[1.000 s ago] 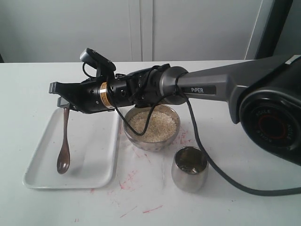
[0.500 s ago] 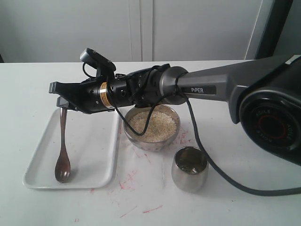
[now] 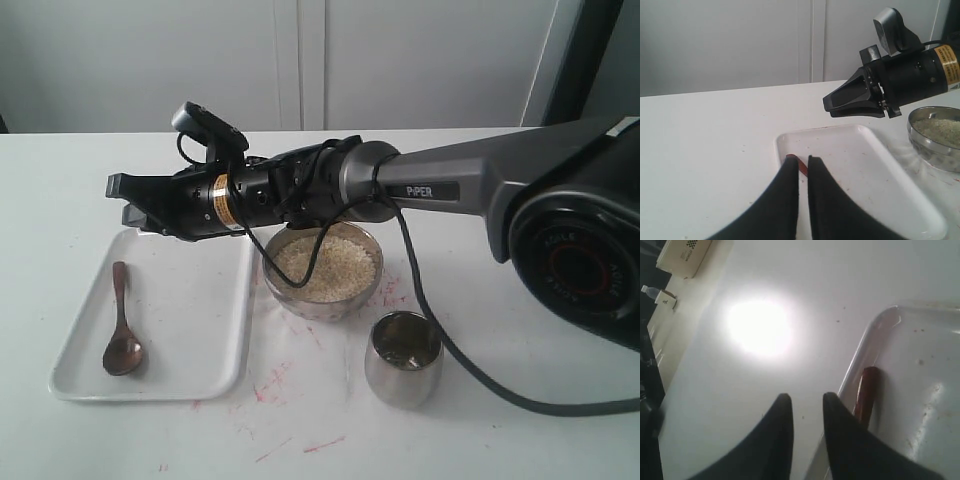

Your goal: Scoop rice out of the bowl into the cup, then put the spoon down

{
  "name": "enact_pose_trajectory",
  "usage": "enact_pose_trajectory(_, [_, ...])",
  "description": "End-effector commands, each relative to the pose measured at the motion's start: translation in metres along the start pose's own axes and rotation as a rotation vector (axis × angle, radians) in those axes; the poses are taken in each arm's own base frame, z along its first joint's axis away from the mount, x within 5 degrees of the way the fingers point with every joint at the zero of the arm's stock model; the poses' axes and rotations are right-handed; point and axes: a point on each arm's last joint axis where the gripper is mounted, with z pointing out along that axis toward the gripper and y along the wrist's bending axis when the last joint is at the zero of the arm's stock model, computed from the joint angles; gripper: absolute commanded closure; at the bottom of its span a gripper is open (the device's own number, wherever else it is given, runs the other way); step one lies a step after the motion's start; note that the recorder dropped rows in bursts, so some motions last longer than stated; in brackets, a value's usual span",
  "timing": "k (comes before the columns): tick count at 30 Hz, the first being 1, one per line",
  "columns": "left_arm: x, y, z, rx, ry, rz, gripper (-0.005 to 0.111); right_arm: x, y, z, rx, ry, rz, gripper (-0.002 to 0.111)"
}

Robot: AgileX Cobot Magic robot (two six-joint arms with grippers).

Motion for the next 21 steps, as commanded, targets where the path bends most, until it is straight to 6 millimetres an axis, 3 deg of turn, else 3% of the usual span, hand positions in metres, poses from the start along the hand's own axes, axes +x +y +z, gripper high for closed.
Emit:
enact_pose_trajectory(1, [-0.002,0.0,0.0,-0.001,-0.012,-0.005,0.092,-0.004,0.005,-0.001,-0.005,-0.013,-0.004,0.086])
enact_pose_trajectory(5, [-0.002,0.0,0.0,-0.001,-0.012,-0.005,0.092,-0.01,0.013,-0.007,-0.026,-0.025,-0.041,0.091])
enact_pose_trajectory(9, [-0.002,0.0,0.0,-0.001,-0.012,-0.005,0.092,-0.024,0.034,-0.023,-0.054,-0.066,-0.169,0.108])
enact_pose_trajectory(13, [-0.002,0.0,0.0,-0.001,-0.012,-0.005,0.092,-0.043,0.067,-0.049,-0.089,-0.131,-0.292,0.108])
enact_pose_trajectory(16, [-0.002,0.0,0.0,-0.001,-0.012,-0.005,0.092,-0.049,0.08,-0.062,-0.091,-0.144,-0.365,0.108])
enact_pose_trajectory(21, [-0.002,0.0,0.0,-0.001,-0.012,-0.005,0.092,-0.055,0.102,-0.102,-0.027,-0.195,-0.461,0.108])
